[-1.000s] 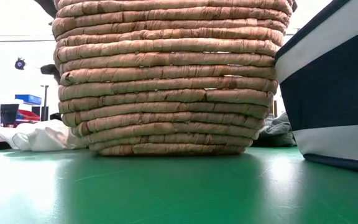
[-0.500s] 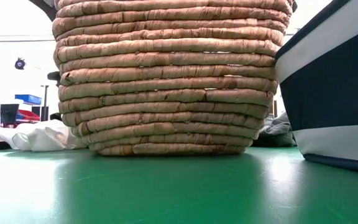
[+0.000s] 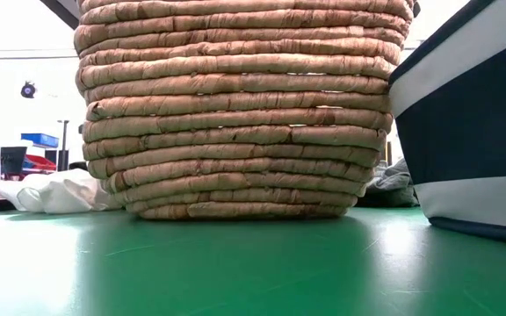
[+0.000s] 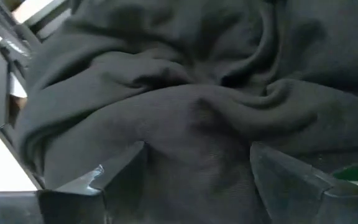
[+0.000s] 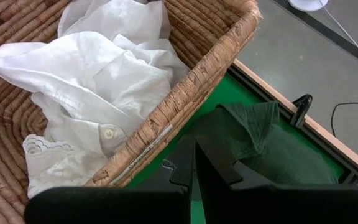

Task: Sort clothes
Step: Put the black sweater into the laundry organizer

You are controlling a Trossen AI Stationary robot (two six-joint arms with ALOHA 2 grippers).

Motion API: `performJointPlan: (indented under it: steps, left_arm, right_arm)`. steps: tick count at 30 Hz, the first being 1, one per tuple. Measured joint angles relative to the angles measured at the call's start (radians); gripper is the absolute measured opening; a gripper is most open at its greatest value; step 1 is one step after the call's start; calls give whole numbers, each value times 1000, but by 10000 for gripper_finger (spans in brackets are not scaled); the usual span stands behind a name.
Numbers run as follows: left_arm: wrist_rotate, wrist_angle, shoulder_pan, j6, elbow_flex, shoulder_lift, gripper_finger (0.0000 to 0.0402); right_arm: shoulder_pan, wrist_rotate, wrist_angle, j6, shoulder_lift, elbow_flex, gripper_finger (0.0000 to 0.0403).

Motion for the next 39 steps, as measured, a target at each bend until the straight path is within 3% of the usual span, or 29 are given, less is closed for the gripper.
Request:
performJointPlan:
  steps: [7, 18, 26, 39]
  left_arm:
    - [2, 12, 0, 13, 0, 25, 199]
    - [3, 18, 0, 54, 0, 23, 13]
    - [11, -38, 0, 66, 1, -62, 4]
    - [12, -76, 0, 37, 33, -401, 1]
  right_arm:
    - [0, 0, 1, 0, 0, 0, 9]
    - [0, 0, 2, 9, 0, 0, 9]
    - [0, 0, 5, 10, 0, 0, 9]
    - [0, 0, 75, 3, 0, 0, 9]
